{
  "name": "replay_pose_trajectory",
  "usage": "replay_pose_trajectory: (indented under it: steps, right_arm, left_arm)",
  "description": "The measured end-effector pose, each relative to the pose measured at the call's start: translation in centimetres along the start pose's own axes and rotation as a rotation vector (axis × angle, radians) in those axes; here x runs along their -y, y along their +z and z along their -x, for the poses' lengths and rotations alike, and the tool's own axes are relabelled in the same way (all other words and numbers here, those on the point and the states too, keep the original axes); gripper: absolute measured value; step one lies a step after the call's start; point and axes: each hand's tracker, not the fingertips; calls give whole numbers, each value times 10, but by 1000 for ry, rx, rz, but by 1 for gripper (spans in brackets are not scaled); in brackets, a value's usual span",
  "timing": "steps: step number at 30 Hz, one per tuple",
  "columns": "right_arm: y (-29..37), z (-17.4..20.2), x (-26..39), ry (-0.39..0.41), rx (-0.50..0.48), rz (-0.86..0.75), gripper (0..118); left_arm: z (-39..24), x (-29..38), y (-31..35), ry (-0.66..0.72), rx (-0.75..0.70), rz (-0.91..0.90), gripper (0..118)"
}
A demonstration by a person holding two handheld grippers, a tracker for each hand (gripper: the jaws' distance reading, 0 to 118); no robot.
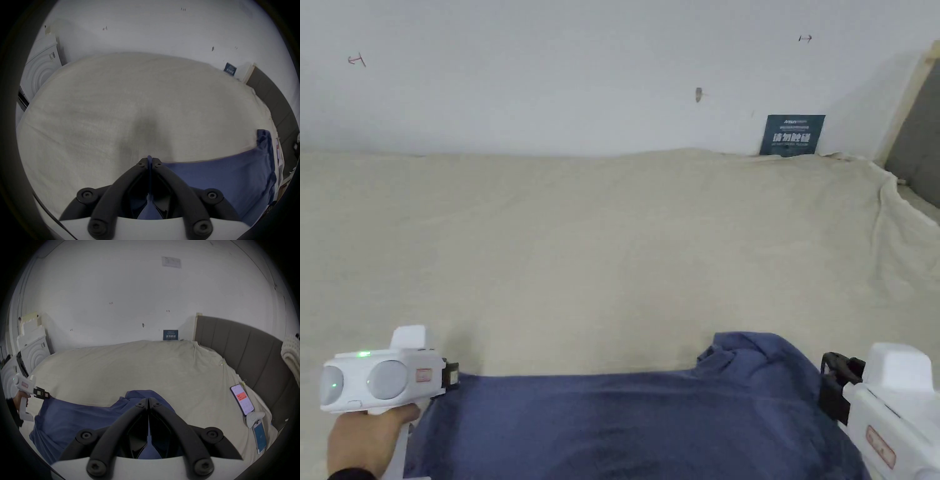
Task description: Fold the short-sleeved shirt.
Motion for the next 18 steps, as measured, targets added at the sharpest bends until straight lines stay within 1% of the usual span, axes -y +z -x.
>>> replay_pose_trajectory:
  steps: [2,3,4,5,6,7,8,9,10,11,12,13,14,16,17,18]
  right_arm:
    - [-19,-15,-6,-41,-11,68,3]
    - [-31,-21,-9,-41,-4,97,12]
    - [-42,-27,-11,-45,-4,122,30]
    - [-54,-31,-12,-22,15,160,62]
    - [-69,-36,-15,-8,12,197,81]
    - [-82,-39,-15,3,11,237,89]
    - [-96,-43,-14,18,11,275,88]
    - [-107,-45,-12,9,9,295,88]
    - [-120,-47,-9,20,24,323,88]
    - [-132,-48,-6,48,36,347,88]
    - [-144,-48,-3,79,45,368,86]
    - [-153,-48,1,113,59,405,81]
    - [-154,-39,4,135,63,434,74]
    - [-166,-36,11,134,68,470,73]
    - [-169,-35,14,137,64,476,64]
    - [-165,-31,16,128,63,474,52]
  left_arm:
    - [-2,0,20,-32,30,-40,1]
    - [-2,1,30,-41,41,-59,1]
    - [-2,1,39,-42,47,-60,1]
    - [-2,1,47,-46,55,-70,1]
    - [-1,2,56,-52,62,-87,1]
    - [0,2,62,-54,63,-88,1]
    - [2,1,63,-52,66,-90,1]
    - [4,1,66,-47,73,-96,1]
    - [5,1,69,-43,80,-98,1]
    - [6,1,71,-40,82,-96,1]
    - [5,1,70,-37,83,-97,1]
    - [5,2,70,-38,80,-96,1]
    - [6,2,70,-38,76,-93,1]
    - [4,4,71,-33,74,-91,1]
    - [4,5,71,-29,74,-90,1]
    - [5,6,70,-26,73,-87,1]
